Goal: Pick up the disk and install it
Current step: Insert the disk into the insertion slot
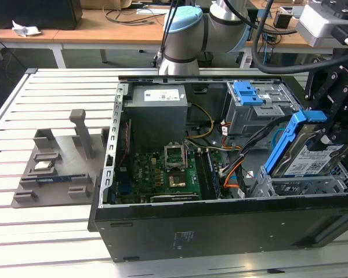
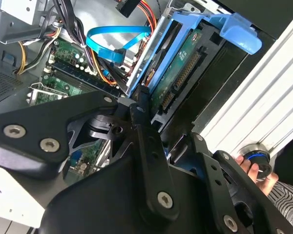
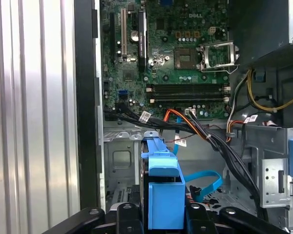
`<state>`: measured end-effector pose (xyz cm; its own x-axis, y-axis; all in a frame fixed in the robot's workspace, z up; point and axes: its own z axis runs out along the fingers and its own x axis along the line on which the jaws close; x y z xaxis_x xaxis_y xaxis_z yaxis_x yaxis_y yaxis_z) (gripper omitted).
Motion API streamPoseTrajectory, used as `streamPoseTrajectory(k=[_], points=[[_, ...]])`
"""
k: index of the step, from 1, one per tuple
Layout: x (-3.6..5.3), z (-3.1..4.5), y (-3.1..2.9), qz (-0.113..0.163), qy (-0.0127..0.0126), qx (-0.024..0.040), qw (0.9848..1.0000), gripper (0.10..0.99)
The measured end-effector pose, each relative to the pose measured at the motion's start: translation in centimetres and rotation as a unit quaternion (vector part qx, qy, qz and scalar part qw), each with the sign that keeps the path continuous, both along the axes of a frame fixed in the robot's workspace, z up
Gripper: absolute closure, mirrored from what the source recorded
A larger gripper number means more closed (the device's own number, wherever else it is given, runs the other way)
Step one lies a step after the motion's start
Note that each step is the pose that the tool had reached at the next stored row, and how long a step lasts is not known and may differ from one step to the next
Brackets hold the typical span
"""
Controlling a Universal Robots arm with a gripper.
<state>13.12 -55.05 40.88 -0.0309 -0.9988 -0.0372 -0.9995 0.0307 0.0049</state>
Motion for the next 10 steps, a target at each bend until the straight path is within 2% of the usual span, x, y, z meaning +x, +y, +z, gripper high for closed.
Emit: streamPoseTrajectory(k=[5,10], points=[[0.0,-0.45,0.0,0.0,0.0,0.0,1.0,0.718],[0.0,-0.53,0.0,0.0,0.0,-0.0001,1.0,0.718]])
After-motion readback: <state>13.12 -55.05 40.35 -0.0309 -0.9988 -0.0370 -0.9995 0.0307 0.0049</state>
